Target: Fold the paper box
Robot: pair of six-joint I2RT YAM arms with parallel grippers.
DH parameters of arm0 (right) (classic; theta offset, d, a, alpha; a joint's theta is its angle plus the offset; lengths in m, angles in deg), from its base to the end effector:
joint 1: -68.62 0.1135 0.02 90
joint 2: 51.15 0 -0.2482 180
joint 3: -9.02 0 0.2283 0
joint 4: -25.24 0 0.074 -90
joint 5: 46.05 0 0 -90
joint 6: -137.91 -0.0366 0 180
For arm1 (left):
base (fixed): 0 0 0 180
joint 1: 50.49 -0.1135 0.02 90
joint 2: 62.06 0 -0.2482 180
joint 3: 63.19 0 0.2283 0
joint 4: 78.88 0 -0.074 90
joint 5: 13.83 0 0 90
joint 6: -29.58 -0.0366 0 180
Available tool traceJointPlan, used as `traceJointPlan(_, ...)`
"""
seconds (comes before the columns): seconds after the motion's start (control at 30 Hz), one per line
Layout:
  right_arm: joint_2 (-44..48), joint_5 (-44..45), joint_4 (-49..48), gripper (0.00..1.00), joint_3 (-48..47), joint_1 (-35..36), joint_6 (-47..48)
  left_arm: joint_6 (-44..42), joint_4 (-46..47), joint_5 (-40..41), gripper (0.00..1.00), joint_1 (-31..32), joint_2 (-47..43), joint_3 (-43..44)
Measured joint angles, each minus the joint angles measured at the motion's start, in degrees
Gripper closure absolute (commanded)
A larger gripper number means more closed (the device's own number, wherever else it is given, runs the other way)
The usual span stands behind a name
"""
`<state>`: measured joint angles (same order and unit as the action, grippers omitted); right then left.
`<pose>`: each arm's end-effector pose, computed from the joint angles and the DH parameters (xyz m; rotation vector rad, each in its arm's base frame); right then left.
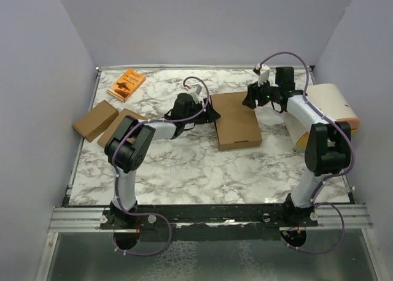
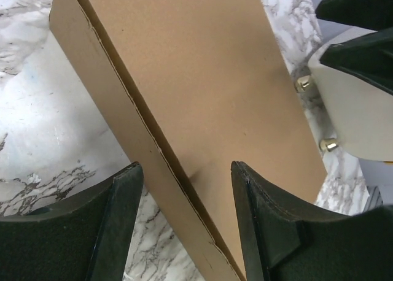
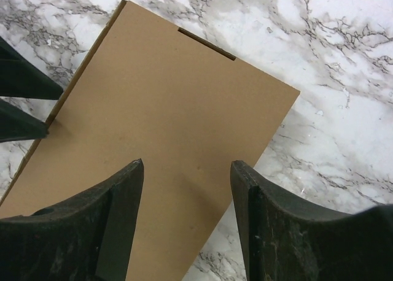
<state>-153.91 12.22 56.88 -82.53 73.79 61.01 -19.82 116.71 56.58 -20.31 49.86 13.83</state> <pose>0.3726 0.0530 0.2397 -0.6268 2.1570 0.5647 0.3416 -0.2128 0.1773 0.0638 2.0626 -1.1296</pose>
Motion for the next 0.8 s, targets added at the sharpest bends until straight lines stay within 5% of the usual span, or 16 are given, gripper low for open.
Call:
traceJointPlan(0.2,0.0,-2.1,-0.1,0.31,0.0,-0.5,-1.6,-1.1,-3.2,0.4,0.50,0.3,3.8,2.6)
traceJointPlan(0.4,0.0,-6.1,-0.5,0.28,0.1,-1.9,-4.3,-0.8,-1.3,-0.3,0.75,0.0,3.9,2.4)
traceJointPlan(0.8,-1.9,-10.7,-5.2,0.30,2.7,-2.6,-15.4,1.7,8.4,-2.8,0.81,-4.5,1.4,-5.8)
